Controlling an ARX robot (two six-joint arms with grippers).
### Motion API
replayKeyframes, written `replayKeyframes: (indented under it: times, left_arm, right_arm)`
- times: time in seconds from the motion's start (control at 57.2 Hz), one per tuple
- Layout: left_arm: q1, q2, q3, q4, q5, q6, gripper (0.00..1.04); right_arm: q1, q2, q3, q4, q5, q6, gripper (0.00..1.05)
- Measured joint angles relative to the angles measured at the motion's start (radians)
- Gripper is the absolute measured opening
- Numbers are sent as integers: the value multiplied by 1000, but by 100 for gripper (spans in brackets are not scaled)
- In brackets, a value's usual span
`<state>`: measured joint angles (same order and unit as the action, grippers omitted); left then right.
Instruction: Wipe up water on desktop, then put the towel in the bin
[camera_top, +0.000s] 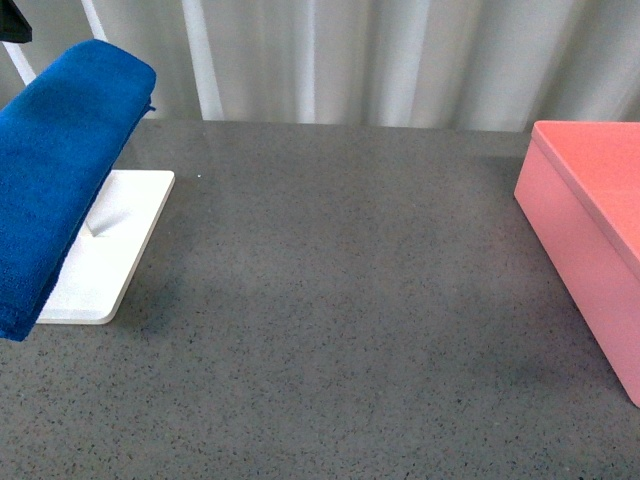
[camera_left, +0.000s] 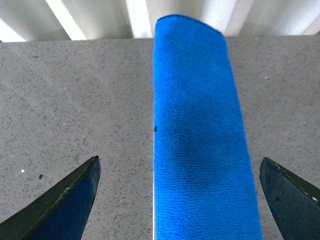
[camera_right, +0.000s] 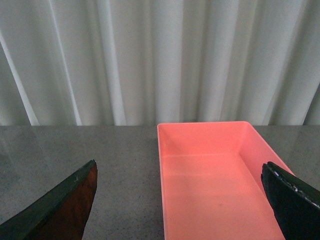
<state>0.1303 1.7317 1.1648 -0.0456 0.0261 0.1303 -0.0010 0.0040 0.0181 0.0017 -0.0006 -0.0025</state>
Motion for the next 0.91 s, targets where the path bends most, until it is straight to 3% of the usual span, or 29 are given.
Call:
replayKeyframes:
  times: [0.262, 0.577, 0.909]
  left_arm:
    - [24, 135, 108, -40, -5, 3, 98]
    - [3, 154, 85, -28, 39, 5, 98]
    - [-16, 179, 73, -14, 20, 25, 98]
  right_arm:
    - [0, 0, 0, 0, 0, 0, 98]
    - [0, 0, 0, 0, 0, 0, 98]
    - [0, 0, 0, 0, 0, 0, 98]
